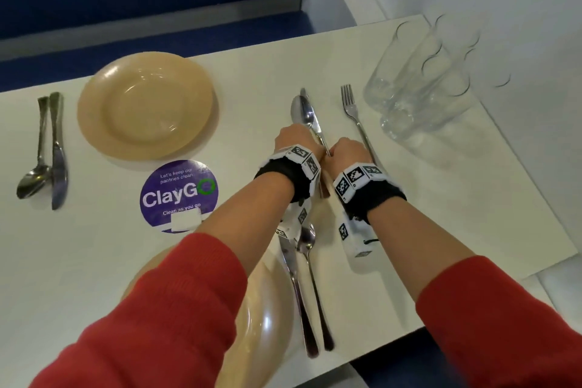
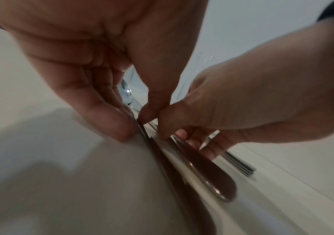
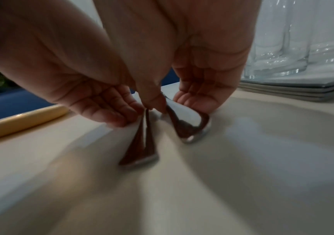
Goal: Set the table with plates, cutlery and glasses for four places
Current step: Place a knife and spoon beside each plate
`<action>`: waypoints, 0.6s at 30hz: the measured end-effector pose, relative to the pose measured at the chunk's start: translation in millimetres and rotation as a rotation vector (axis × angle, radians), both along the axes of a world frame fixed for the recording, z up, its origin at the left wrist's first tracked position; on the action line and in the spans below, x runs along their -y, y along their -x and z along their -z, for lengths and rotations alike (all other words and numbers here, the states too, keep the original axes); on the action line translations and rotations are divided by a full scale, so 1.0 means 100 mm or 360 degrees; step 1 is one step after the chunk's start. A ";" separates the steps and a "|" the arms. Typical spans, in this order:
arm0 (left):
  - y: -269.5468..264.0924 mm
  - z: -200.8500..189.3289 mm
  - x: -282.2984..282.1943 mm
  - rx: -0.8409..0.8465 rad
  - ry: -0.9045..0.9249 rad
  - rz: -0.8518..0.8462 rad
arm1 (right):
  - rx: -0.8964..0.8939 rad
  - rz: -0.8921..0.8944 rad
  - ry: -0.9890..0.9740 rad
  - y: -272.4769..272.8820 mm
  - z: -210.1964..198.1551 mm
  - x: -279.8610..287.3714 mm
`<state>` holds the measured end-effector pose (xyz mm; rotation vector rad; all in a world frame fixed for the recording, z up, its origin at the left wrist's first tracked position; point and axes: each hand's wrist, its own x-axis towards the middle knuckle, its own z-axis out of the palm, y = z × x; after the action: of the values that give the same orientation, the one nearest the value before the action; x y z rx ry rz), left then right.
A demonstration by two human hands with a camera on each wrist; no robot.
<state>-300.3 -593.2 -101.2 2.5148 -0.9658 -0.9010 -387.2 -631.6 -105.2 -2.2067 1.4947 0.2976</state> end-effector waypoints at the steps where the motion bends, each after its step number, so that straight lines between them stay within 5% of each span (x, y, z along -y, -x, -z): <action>1: -0.02 0.00 0.01 0.0006 -0.0017 -0.0022 | -0.0010 -0.0006 -0.0008 -0.01 0.01 0.02; 12: -0.23 -0.11 0.03 -0.0209 -0.0073 -0.0090 | 0.0027 0.0025 -0.0124 0.00 -0.09 0.08; 18: -0.38 -0.15 -0.07 -0.0645 0.0121 -0.0331 | 0.0260 0.0191 -0.0065 -0.09 -0.21 -0.02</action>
<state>-261.9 -586.5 -85.9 2.1949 -0.5865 -1.2153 -377.8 -629.8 -84.6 -2.0462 1.5097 0.1054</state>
